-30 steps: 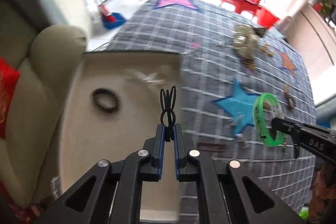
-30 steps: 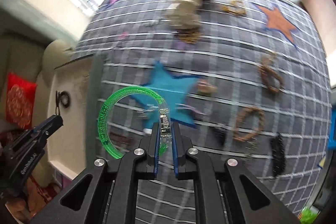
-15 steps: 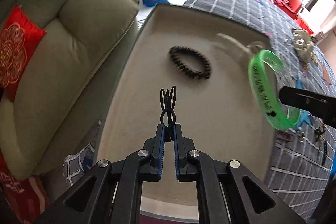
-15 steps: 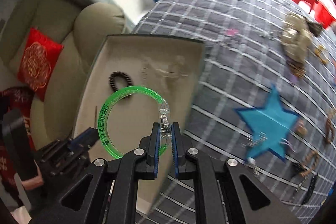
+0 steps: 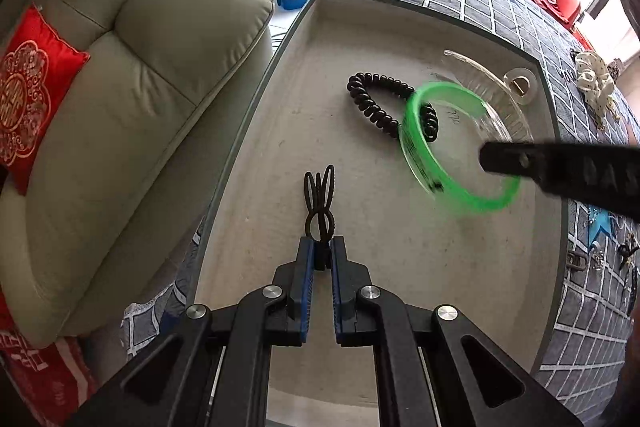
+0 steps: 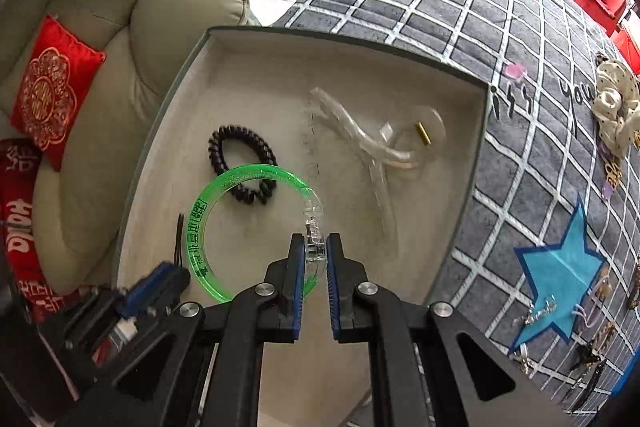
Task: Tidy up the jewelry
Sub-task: 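Carry both into the white tray, releasing the green bangle around the coil and the black clip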
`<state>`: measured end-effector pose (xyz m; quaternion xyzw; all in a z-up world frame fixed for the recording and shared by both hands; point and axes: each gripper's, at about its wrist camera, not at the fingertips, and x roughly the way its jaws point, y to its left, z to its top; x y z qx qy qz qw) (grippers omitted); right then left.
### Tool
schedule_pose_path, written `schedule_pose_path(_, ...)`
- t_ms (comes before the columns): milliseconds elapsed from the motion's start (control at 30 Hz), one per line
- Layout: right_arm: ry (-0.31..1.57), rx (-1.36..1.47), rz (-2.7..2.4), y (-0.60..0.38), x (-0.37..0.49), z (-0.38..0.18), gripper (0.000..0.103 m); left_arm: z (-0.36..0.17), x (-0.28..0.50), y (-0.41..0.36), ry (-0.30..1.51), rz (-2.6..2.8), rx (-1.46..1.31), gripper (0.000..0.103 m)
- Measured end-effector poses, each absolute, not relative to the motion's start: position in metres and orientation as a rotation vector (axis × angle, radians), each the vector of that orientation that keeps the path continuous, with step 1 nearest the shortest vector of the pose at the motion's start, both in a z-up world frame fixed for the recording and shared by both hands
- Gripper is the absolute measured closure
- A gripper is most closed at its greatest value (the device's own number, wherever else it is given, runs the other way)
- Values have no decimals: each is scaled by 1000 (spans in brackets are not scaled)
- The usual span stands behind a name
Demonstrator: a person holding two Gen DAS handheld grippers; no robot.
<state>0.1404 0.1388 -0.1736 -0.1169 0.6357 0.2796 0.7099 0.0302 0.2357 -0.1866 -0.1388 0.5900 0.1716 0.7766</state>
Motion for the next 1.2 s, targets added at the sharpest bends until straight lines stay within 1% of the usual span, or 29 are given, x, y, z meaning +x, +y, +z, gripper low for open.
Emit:
schedule_pose_path(333, 1393, -248, 621, 167, 159, -179, 92, -185, 28, 229, 1267, 392, -245, 93)
schedule_pose_path(533, 1377, -299, 675, 190, 161, -184, 91, -186, 25, 223, 1267, 392, -223, 93)
schedule_pose_path(633, 1379, -306, 678, 191, 161, -184, 88, -186, 24, 221, 1274, 387, -225, 93)
schedule_pose_path(767, 1393, -301, 687, 190, 163, -184, 88, -185, 23, 219, 1276, 389, -223, 93)
schedule_pose_path(833, 1408, -285, 697, 187, 165, -184, 81, -185, 23, 218, 1275, 387, -219, 93)
schedule_pose_path(900, 1410, -278, 701, 185, 166, -183, 62, -185, 24, 218, 1279, 387, -210, 93)
schedule_pose_path(967, 1401, -267, 708, 179, 166, -178, 58, -185, 24, 217, 1281, 386, -205, 93)
schedule_pose_path(1200, 1368, -192, 704, 152, 166, -154, 55, -181, 25, 211, 1278, 374, -202, 92)
